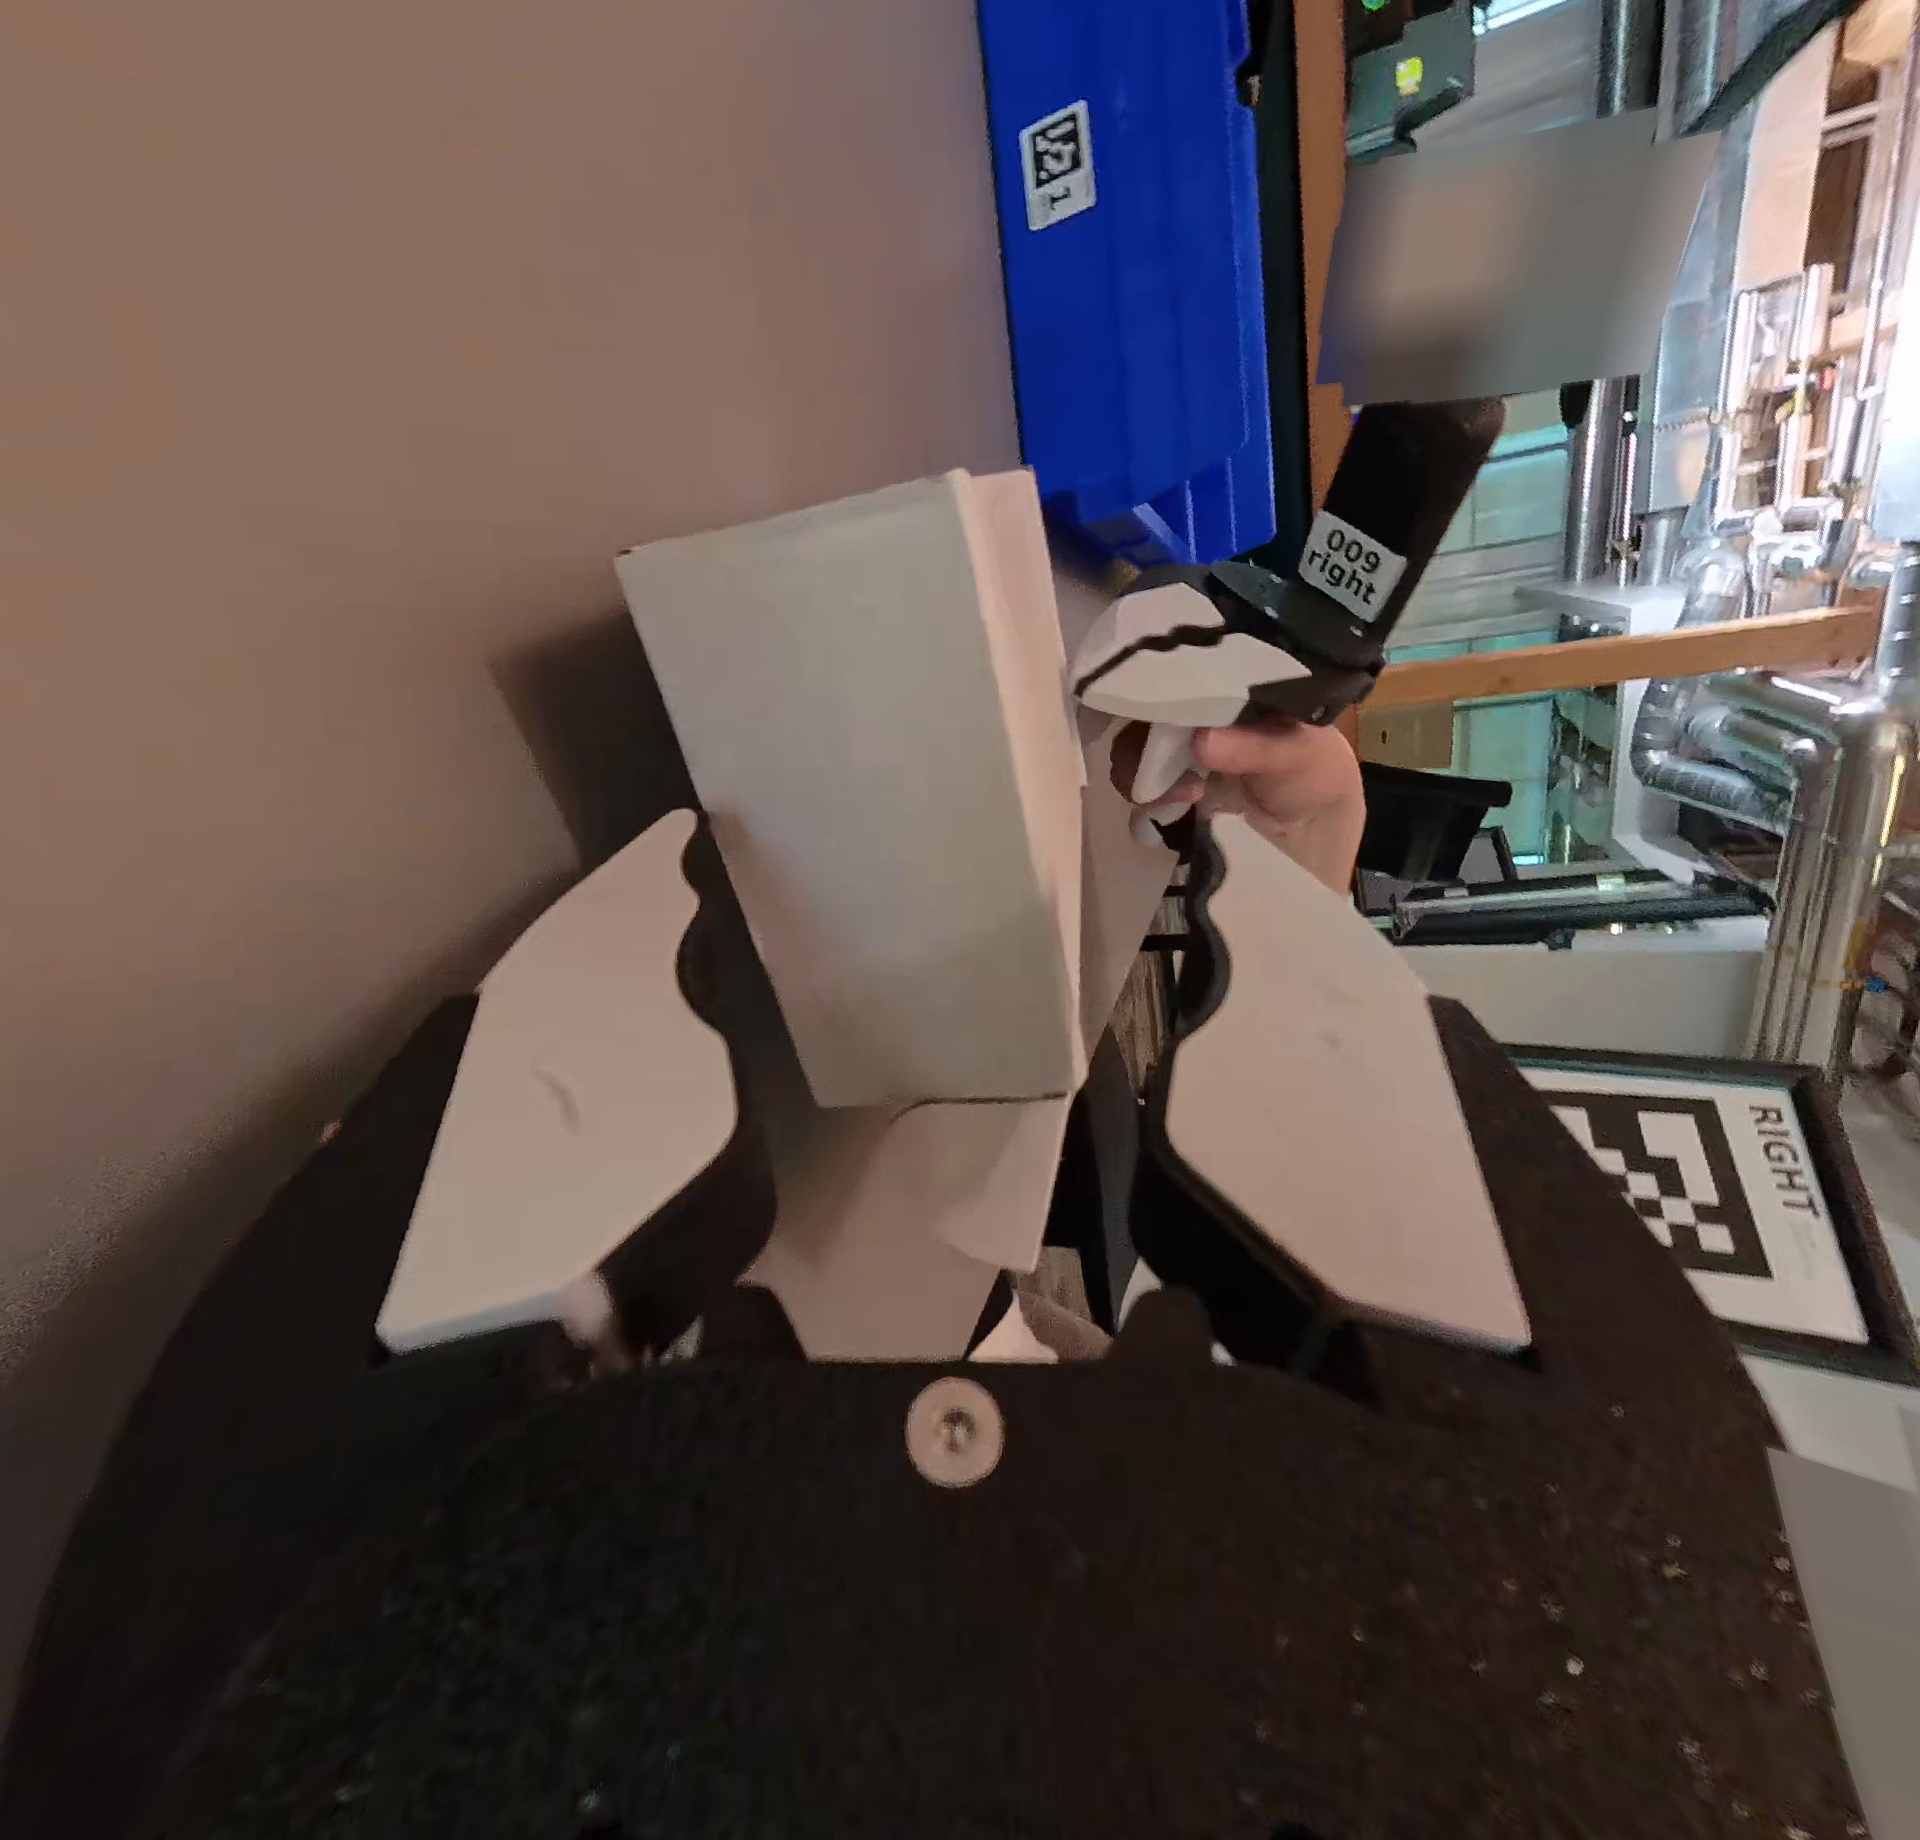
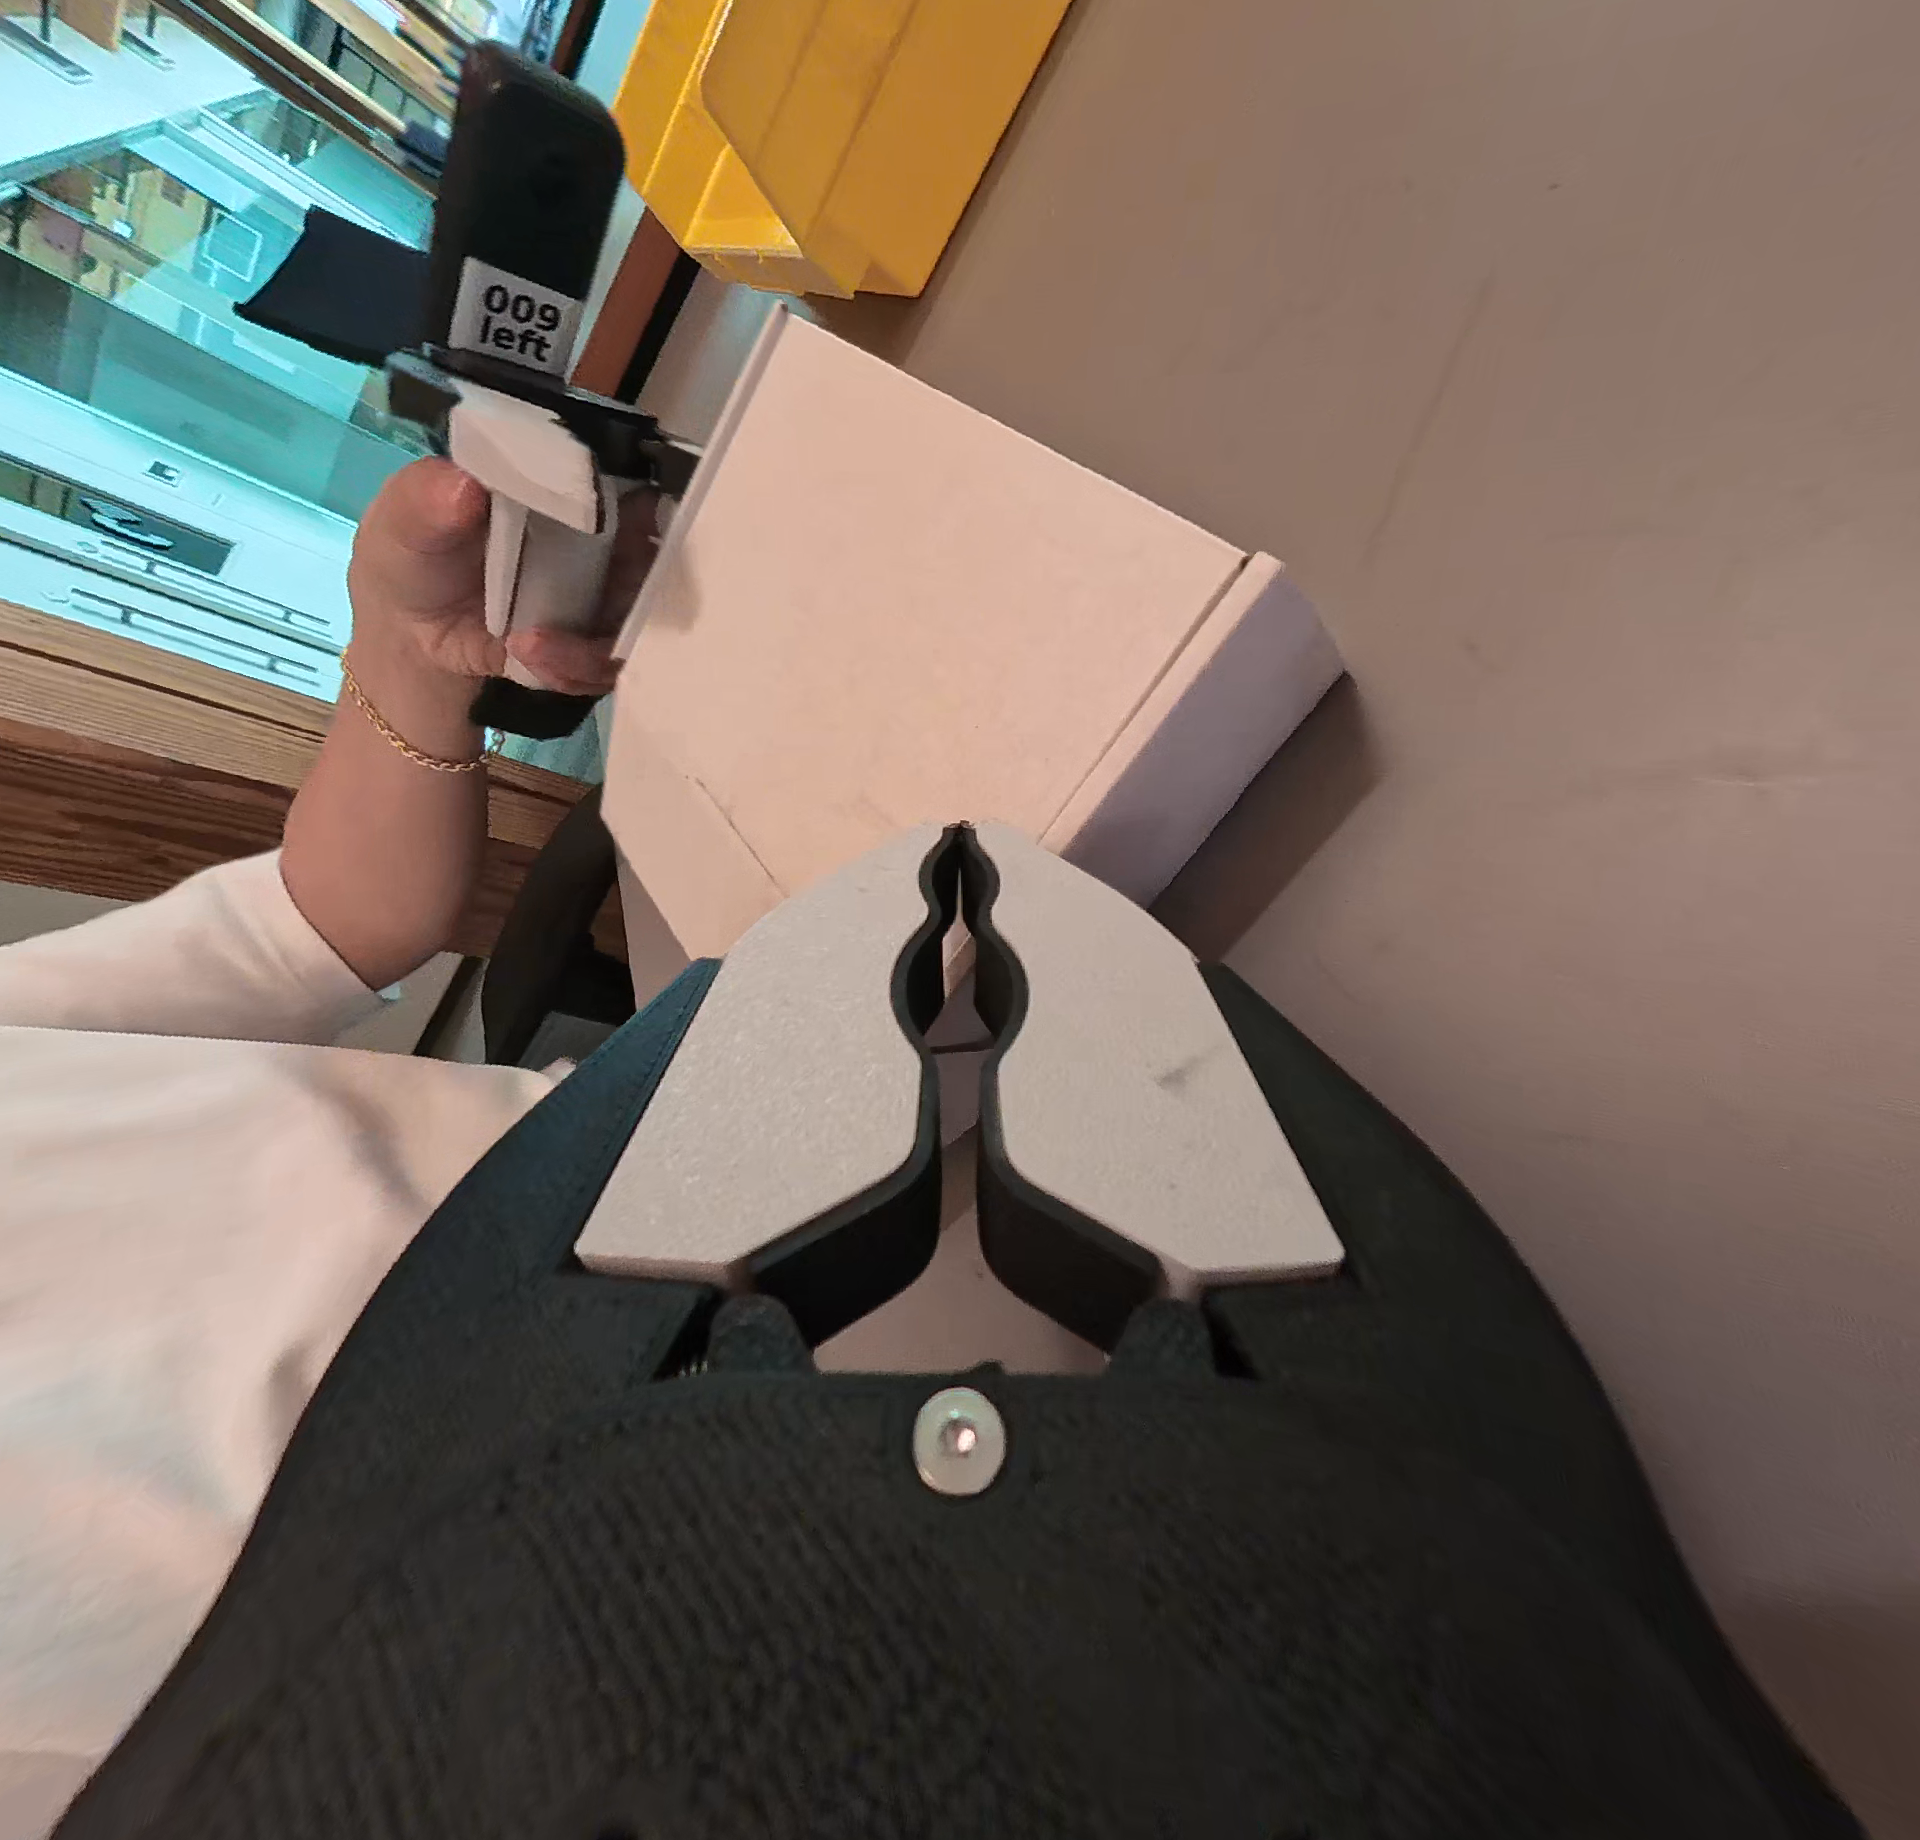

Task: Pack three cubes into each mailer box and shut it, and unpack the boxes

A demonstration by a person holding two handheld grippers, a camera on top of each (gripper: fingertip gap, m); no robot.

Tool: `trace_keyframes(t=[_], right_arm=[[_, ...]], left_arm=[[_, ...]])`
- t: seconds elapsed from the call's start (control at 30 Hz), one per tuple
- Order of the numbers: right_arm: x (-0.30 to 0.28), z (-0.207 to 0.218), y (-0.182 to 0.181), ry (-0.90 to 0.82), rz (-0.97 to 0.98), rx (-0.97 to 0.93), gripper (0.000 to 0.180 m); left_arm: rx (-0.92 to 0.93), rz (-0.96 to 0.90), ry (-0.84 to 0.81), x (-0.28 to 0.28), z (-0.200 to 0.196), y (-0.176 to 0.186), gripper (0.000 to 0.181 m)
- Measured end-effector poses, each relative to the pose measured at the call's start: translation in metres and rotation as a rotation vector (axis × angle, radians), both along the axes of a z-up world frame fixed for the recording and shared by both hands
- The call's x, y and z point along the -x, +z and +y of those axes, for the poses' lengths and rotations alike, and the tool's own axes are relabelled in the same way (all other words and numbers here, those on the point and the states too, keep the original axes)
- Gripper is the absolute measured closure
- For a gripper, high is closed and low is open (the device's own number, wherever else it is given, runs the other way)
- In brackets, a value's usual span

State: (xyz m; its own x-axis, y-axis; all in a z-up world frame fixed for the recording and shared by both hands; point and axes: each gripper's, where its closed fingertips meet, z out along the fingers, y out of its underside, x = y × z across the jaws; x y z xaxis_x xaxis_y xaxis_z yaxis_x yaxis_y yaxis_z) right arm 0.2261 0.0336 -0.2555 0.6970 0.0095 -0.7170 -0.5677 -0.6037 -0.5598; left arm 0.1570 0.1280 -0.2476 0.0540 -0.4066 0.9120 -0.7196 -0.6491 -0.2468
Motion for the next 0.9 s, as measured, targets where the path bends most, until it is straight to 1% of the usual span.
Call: trace_keyframes(t=[0.1, 0.17, 0.23, 0.3, 0.5, 0.53, 0.6, 0.63, 0.67, 0.7, 0.73, 0.8, 0.83, 0.9], right_arm=[[0.002, 0.001, 0.0, 0.008, -0.005, -0.019, 0.18], [0.001, 0.0, 0.0, 0.008, -0.027, -0.016, 0.18], [0.0, -0.001, -0.001, 0.006, -0.058, -0.005, 0.18], [0.0, -0.001, -0.001, 0.01, -0.076, -0.005, 0.18], [-0.001, -0.002, -0.001, -0.011, -0.086, -0.028, 0.18], [-0.001, -0.002, -0.001, -0.011, -0.104, -0.034, 0.18], [0.0, -0.005, -0.002, 0.016, -0.219, -0.04, 0.18], [0.0, -0.007, 0.002, 0.034, -0.308, -0.064, 0.167], [-0.002, -0.008, 0.011, 0.023, -0.411, -0.114, 0.145], [-0.004, -0.008, 0.024, -0.017, -0.523, -0.178, 0.133], [-0.002, -0.01, 0.042, -0.048, -0.637, -0.261, 0.121], [0.017, -0.016, 0.081, -0.082, -0.891, -0.454, 0.091], [0.031, -0.02, 0.098, -0.081, -1.034, -0.537, 0.084], [0.061, -0.029, 0.115, -0.016, -1.27, -0.607, 0.082]], left_arm=[[0.038, 0.046, 0.018, -0.004, 0.001, -0.007, 0.1], [0.067, 0.059, -0.016, -0.001, -0.004, -0.011, 0.113], [0.104, 0.072, -0.029, 0.001, -0.007, -0.015, 0.108], [0.137, 0.066, -0.02, -0.003, -0.008, -0.013, 0.111], [0.209, 0.044, -0.011, -0.014, -0.015, -0.012, 0.113], [0.213, 0.04, -0.012, -0.014, -0.015, -0.012, 0.114], [0.223, 0.041, -0.017, -0.011, -0.018, -0.013, 0.114], [0.235, 0.04, -0.007, -0.01, -0.017, -0.012, 0.114], [0.26, 0.032, 0.003, -0.01, -0.017, -0.009, 0.114], [0.293, 0.023, 0.013, -0.009, -0.015, -0.004, 0.114], [0.327, 0.013, 0.024, -0.008, -0.014, 0.001, 0.114], [0.385, -0.005, 0.036, -0.006, -0.01, 0.012, 0.114], [0.401, -0.009, 0.043, -0.006, -0.008, 0.016, 0.114], [0.42, -0.008, 0.047, -0.005, -0.005, 0.021, 0.114]])
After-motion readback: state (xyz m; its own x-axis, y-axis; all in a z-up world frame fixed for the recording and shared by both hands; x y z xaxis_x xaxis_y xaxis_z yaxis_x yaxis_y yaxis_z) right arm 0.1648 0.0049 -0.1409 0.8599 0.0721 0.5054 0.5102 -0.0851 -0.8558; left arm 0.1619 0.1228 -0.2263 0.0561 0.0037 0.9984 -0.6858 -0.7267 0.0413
